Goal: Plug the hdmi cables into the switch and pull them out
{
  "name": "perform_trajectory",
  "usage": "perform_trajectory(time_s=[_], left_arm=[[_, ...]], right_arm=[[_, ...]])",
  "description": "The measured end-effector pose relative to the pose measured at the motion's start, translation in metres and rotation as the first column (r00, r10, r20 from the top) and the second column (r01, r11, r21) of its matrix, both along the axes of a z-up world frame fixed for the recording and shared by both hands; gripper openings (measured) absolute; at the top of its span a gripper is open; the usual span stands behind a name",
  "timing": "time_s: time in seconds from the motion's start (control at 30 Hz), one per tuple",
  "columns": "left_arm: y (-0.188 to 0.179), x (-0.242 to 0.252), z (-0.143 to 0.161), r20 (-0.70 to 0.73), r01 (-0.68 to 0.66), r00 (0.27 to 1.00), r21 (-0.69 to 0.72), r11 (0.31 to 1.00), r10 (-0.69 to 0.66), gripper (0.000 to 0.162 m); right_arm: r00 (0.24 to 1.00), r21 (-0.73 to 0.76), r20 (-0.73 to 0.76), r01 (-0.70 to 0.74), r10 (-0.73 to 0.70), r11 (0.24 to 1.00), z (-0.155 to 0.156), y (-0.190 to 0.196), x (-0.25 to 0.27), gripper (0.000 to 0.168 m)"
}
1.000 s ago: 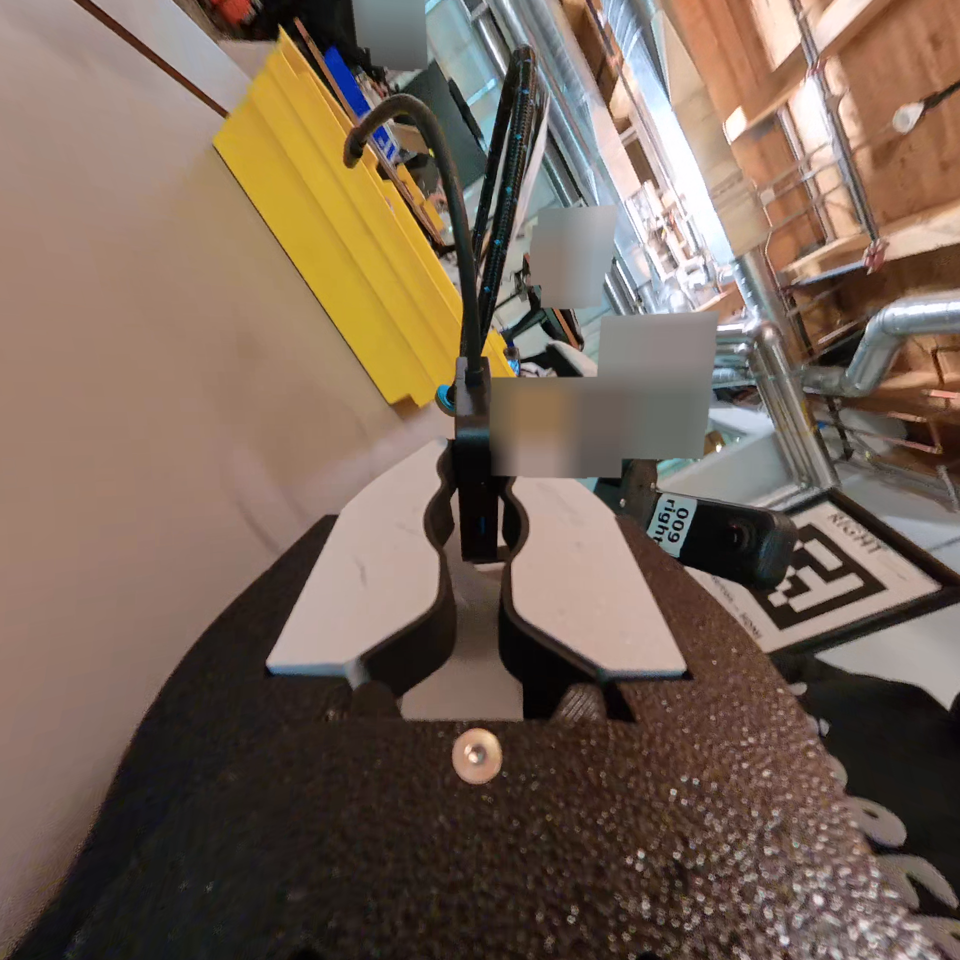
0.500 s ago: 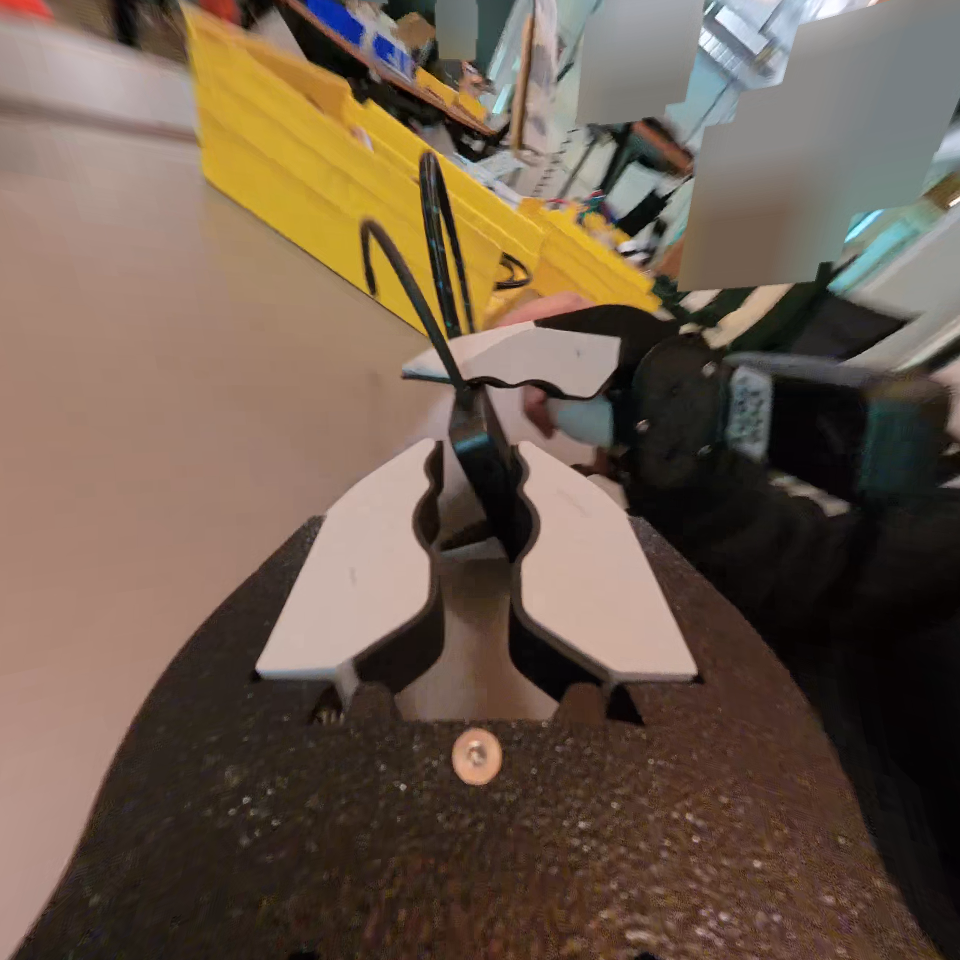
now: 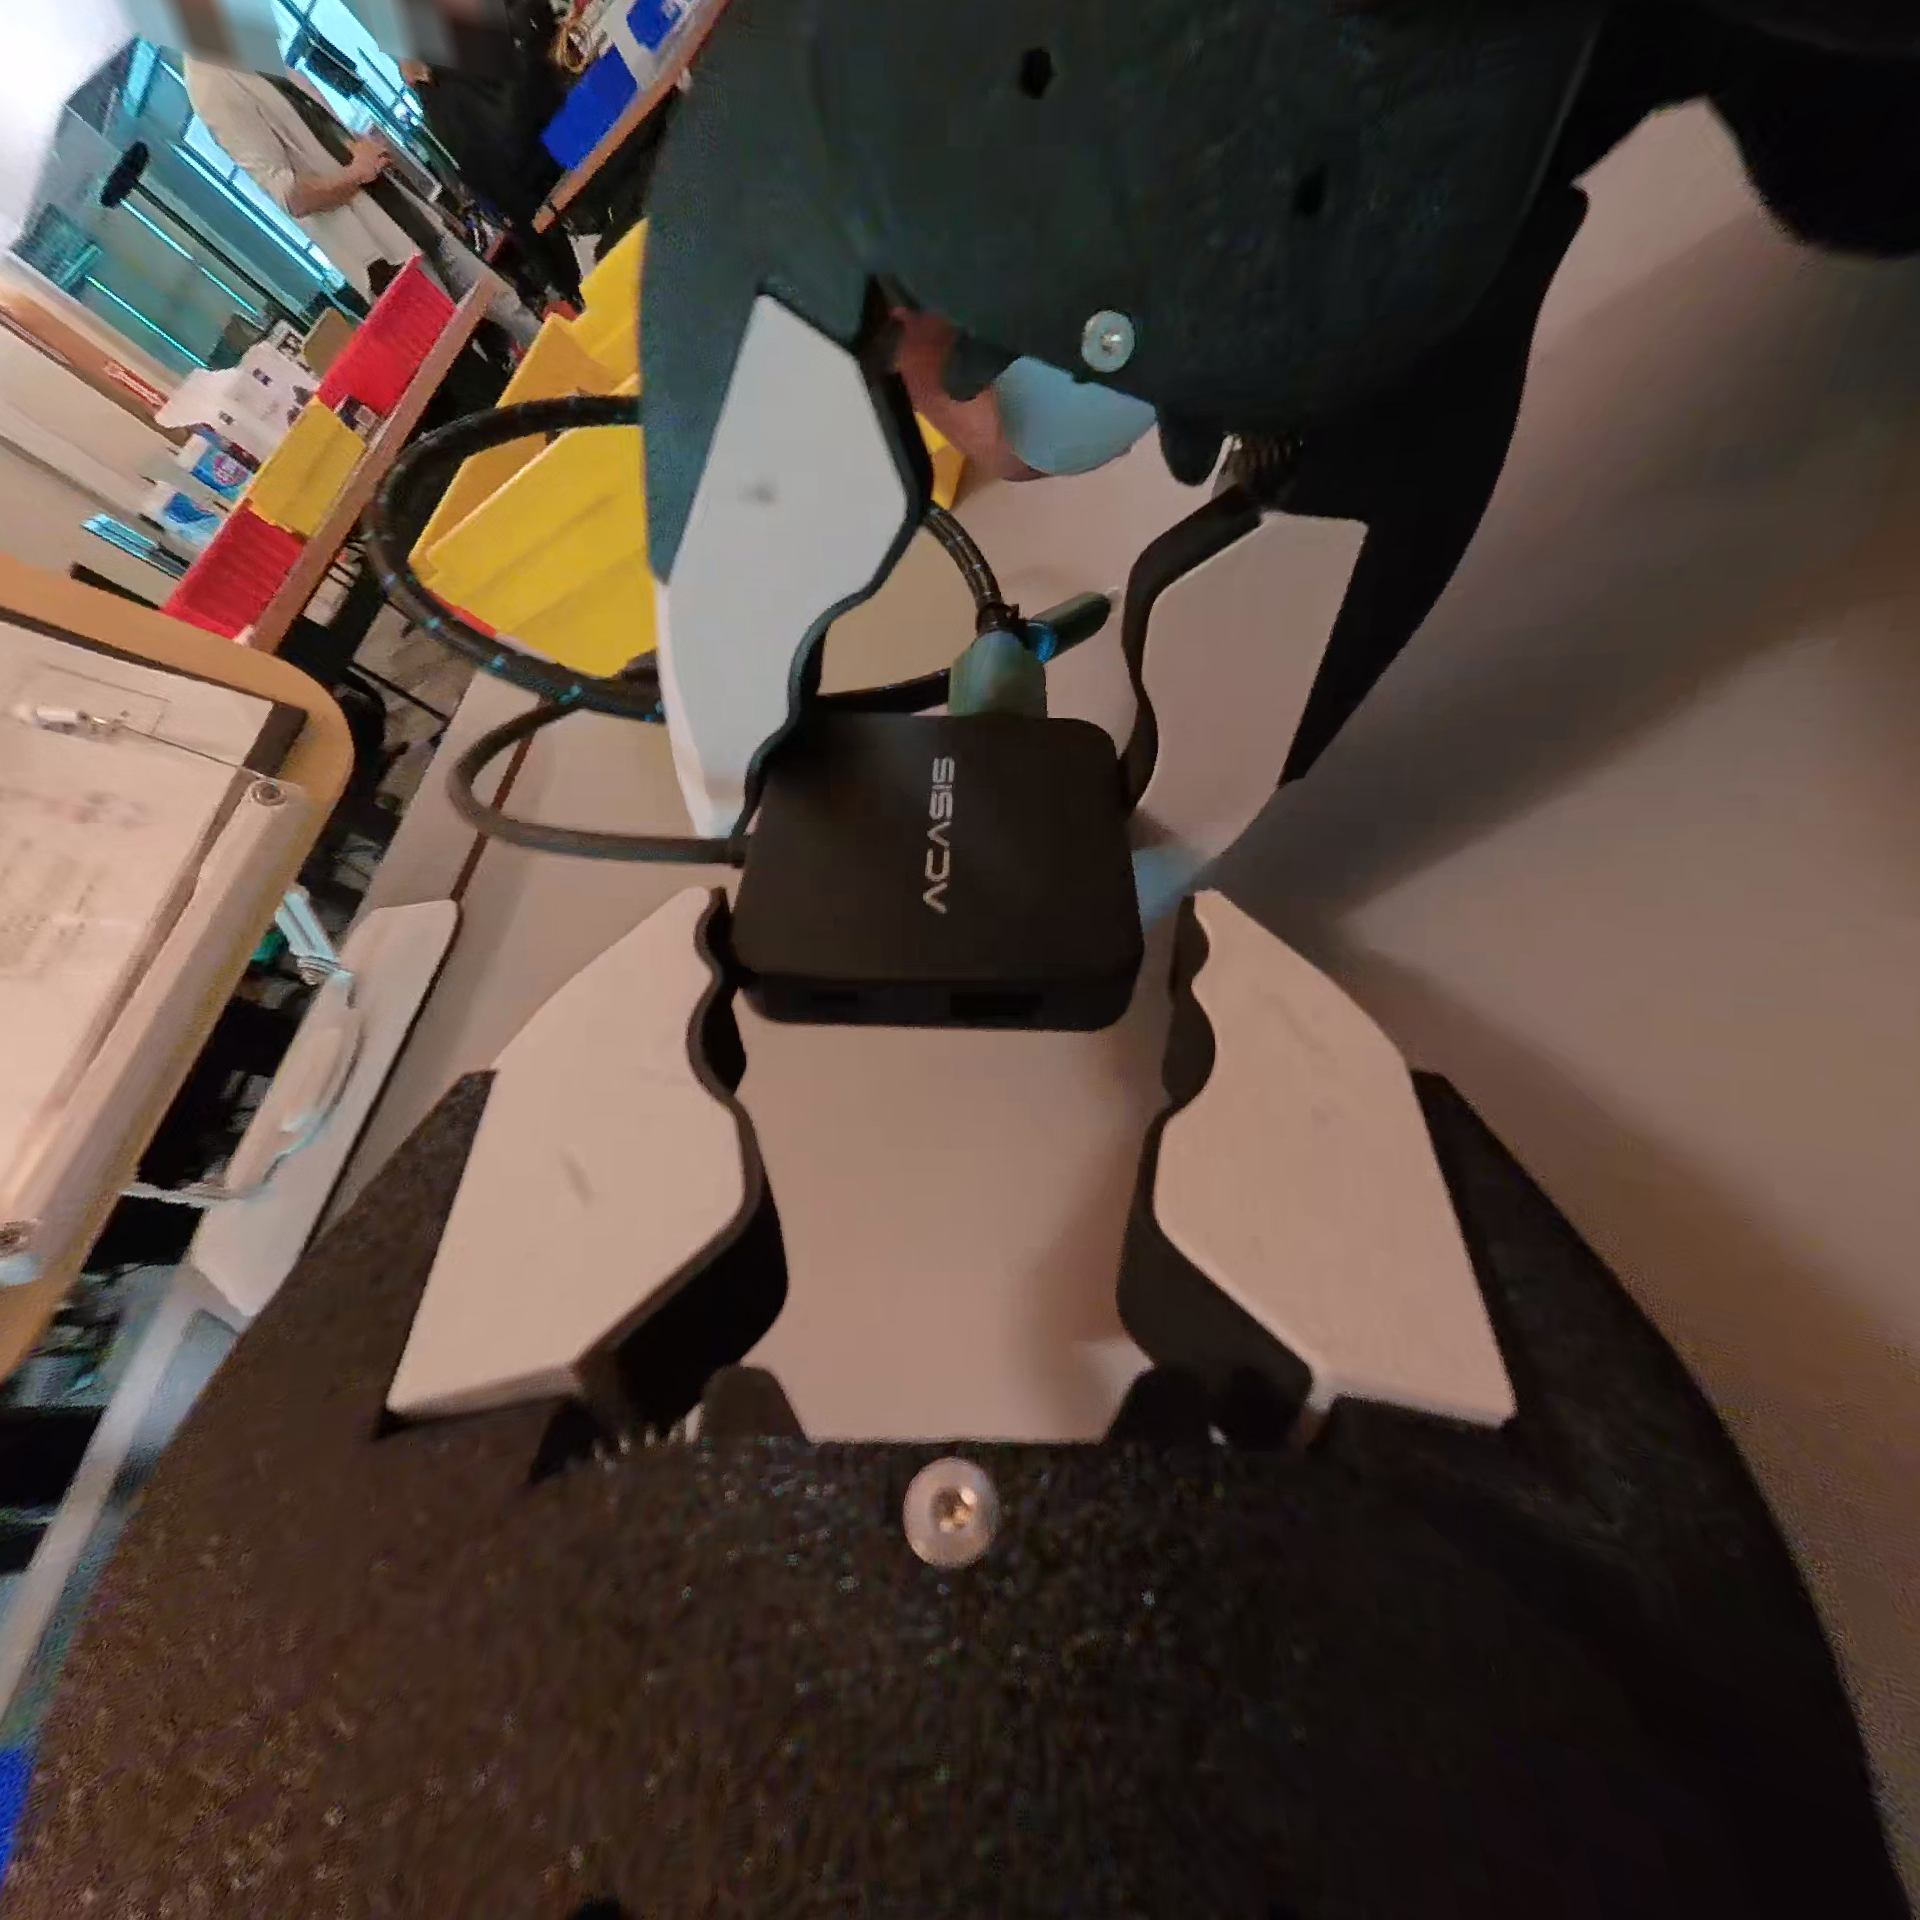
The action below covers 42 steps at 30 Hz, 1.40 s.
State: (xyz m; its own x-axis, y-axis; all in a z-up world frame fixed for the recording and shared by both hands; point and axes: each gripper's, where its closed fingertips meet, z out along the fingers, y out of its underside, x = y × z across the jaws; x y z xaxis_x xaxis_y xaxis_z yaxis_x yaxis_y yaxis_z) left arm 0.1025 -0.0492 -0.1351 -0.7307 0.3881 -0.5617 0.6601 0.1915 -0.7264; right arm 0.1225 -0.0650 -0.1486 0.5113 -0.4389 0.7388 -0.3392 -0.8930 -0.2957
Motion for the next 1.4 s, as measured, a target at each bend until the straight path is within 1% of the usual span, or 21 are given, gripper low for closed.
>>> perform_trajectory(time_s=[0.07, 0.17, 0.27, 0.37, 0.43, 0.47, 0.53, 0.6, 0.7, 0.8, 0.87, 0.9, 1.03, 1.07, 1.1, 1.13, 1.17, 1.2, 1.27, 1.37, 1.4], left_arm=[[-0.002, 0.005, -0.008, 0.054, -0.040, 0.998, 0.020, 0.999, 0.039, 0.080], [-0.003, 0.012, -0.012, 0.108, -0.069, 0.992, 0.023, 0.997, 0.066, 0.077], [-0.004, 0.005, -0.002, 0.084, -0.038, 0.996, -0.041, 0.998, 0.042, 0.075], [-0.003, 0.000, 0.000, 0.015, -0.007, 1.000, -0.042, 0.999, 0.007, 0.074], [-0.003, 0.001, 0.001, -0.064, 0.002, 0.998, -0.046, 0.999, -0.005, 0.074], [-0.002, 0.004, 0.004, -0.093, -0.004, 0.996, -0.053, 0.999, -0.001, 0.074], [0.000, 0.013, 0.006, -0.147, -0.020, 0.989, -0.057, 0.998, 0.011, 0.074], [0.003, 0.022, 0.008, -0.198, -0.036, 0.980, -0.060, 0.998, 0.023, 0.074], [0.007, 0.021, 0.013, -0.260, 0.002, 0.965, -0.078, 0.997, -0.022, 0.074], [0.009, 0.014, 0.014, -0.261, 0.052, 0.962, -0.096, 0.994, -0.076, 0.074], [0.011, 0.013, 0.011, -0.246, 0.071, 0.965, -0.085, 0.994, -0.090, 0.074], [0.012, 0.012, 0.009, -0.235, 0.086, 0.966, -0.080, 0.993, -0.103, 0.074], [0.016, 0.006, 0.008, -0.234, 0.135, 0.960, -0.082, 0.987, -0.151, 0.074], [0.016, 0.006, 0.009, -0.231, 0.136, 0.961, -0.086, 0.987, -0.153, 0.074], [0.015, 0.007, 0.009, -0.227, 0.131, 0.963, -0.086, 0.988, -0.147, 0.074], [0.015, 0.008, 0.008, -0.226, 0.123, 0.964, -0.082, 0.989, -0.139, 0.074], [0.015, 0.009, 0.007, -0.227, 0.119, 0.965, -0.078, 0.990, -0.134, 0.074], [0.015, 0.009, 0.008, -0.231, 0.123, 0.963, -0.080, 0.989, -0.138, 0.074], [0.017, 0.003, 0.009, -0.231, 0.154, 0.958, -0.090, 0.984, -0.171, 0.074], [0.018, -0.002, 0.003, -0.183, 0.182, 0.964, -0.067, 0.981, -0.191, 0.074], [0.018, -0.002, 0.000, -0.170, 0.182, 0.967, -0.056, 0.982, -0.189, 0.074]], right_arm=[[1.000, -0.038, -0.026, -0.001, 0.000, 0.999, -0.002, 0.002, -0.002, 0.078], [1.000, -0.085, -0.008, 0.004, -0.005, 0.996, 0.001, 0.001, -0.001, 0.078], [1.000, -0.088, -0.005, 0.000, -0.001, 0.996, 0.002, -0.001, -0.001, 0.078], [0.999, -0.024, -0.009, -0.045, 0.045, 0.999, 0.002, 0.003, -0.004, 0.077], [0.995, -0.019, 0.059, -0.081, 0.082, 0.997, 0.011, 0.005, -0.004, 0.074], [0.990, -0.012, 0.101, -0.093, 0.094, 0.996, 0.017, 0.004, -0.004, 0.069], [0.986, 0.052, 0.129, -0.116, 0.109, 0.992, 0.024, 0.003, -0.007, 0.063], [0.981, 0.160, 0.169, -0.118, 0.090, 0.980, 0.034, 0.000, -0.010, 0.061], [0.977, 0.288, 0.183, -0.161, 0.111, 0.944, 0.039, 0.003, -0.015, 0.055], [0.973, 0.364, 0.171, -0.211, 0.158, 0.907, 0.036, 0.010, -0.019, 0.049], [0.973, 0.389, 0.154, -0.218, 0.170, 0.895, 0.033, 0.010, -0.021, 0.045], [0.973, 0.408, 0.149, -0.224, 0.177, 0.885, 0.033, 0.011, -0.023, 0.037], [0.971, 0.480, 0.115, -0.241, 0.211, 0.843, 0.035, 0.016, -0.032, 0.033], [0.970, 0.479, 0.113, -0.243, 0.216, 0.844, 0.036, 0.017, -0.034, 0.032], [0.966, 0.474, 0.108, -0.258, 0.235, 0.842, 0.037, 0.019, -0.036, 0.025], [0.962, 0.461, 0.133, -0.273, 0.238, 0.844, 0.041, 0.019, -0.036, 0.022], [0.959, 0.459, 0.168, -0.282, 0.230, 0.842, 0.048, 0.018, -0.036, 0.021], [0.957, 0.490, 0.162, -0.290, 0.242, 0.822, 0.050, 0.022, -0.038, 0.021], [0.950, 0.556, 0.098, -0.298, 0.295, 0.776, 0.043, 0.035, -0.045, 0.021], [0.958, 0.564, 0.055, -0.264, 0.283, 0.782, 0.034, 0.036, -0.043, 0.021], [0.963, 0.549, 0.045, -0.246, 0.266, 0.799, 0.032, 0.032, -0.041, 0.021]])
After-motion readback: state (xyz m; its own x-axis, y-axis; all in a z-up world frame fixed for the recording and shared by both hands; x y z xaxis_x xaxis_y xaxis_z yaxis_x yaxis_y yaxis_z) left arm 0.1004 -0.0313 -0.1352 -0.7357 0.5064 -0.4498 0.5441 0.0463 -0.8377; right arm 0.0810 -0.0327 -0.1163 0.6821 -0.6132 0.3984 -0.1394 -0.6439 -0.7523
